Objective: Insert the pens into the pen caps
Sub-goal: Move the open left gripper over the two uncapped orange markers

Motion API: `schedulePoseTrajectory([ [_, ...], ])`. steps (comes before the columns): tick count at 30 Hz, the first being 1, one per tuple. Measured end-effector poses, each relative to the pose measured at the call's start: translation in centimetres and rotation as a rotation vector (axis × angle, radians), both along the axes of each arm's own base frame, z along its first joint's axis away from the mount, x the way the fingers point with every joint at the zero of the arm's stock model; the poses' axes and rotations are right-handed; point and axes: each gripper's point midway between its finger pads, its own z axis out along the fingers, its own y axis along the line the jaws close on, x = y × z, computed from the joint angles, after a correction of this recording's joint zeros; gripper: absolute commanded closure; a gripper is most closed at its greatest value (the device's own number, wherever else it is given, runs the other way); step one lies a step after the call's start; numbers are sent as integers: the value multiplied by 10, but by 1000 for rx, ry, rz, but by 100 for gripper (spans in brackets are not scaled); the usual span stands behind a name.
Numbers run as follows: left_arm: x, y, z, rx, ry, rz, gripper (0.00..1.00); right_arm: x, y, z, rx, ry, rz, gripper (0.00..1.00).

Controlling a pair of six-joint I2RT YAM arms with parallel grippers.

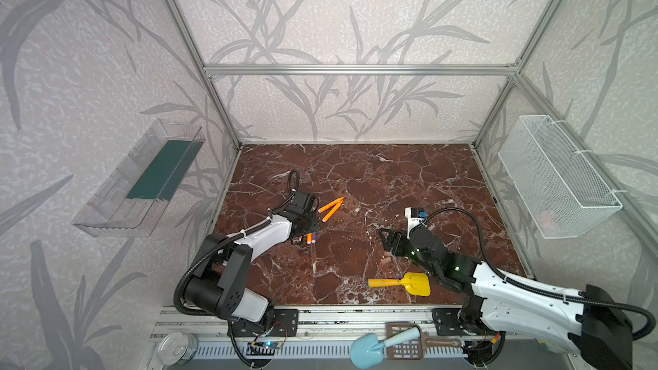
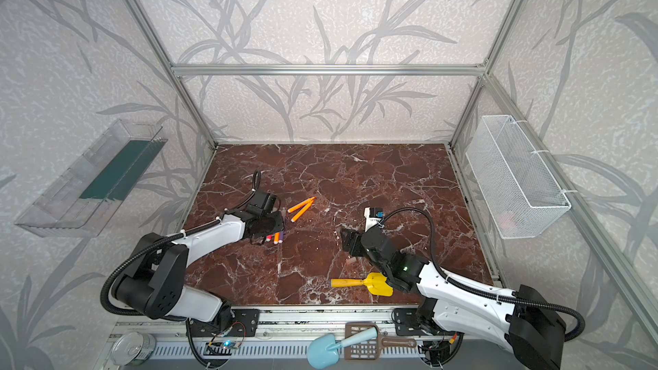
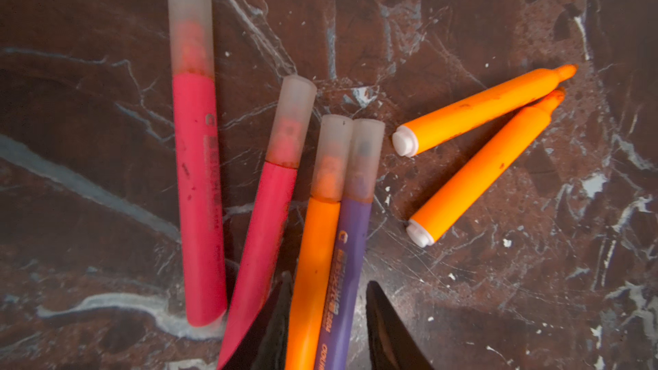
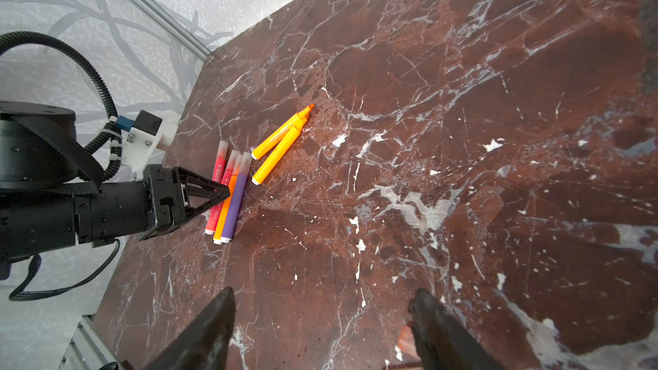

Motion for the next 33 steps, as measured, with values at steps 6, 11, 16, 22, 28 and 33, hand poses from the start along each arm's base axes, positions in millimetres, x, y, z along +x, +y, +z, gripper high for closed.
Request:
schedulePoseTrajectory([
  [6,0,-10,39,-38,-136,-61,58,3,-16,23,16,-72,-55,17],
  [11,-4,-31,66,-69,-243,-157,55,9,-46,39,12,-120,-141,15],
  [16,-10,-57,61,-59,-243,-267,55,17,-86,45,-16,-140,-255,13],
  [22,-8,-85,42,-19,-181,-367,55,22,-129,40,-74,-139,-376,10],
  [28,5,-99,28,11,-126,-397,56,29,-165,25,-154,-95,-479,10],
  [33,6,-99,16,41,-84,-408,55,33,-186,5,-224,-44,-536,9],
])
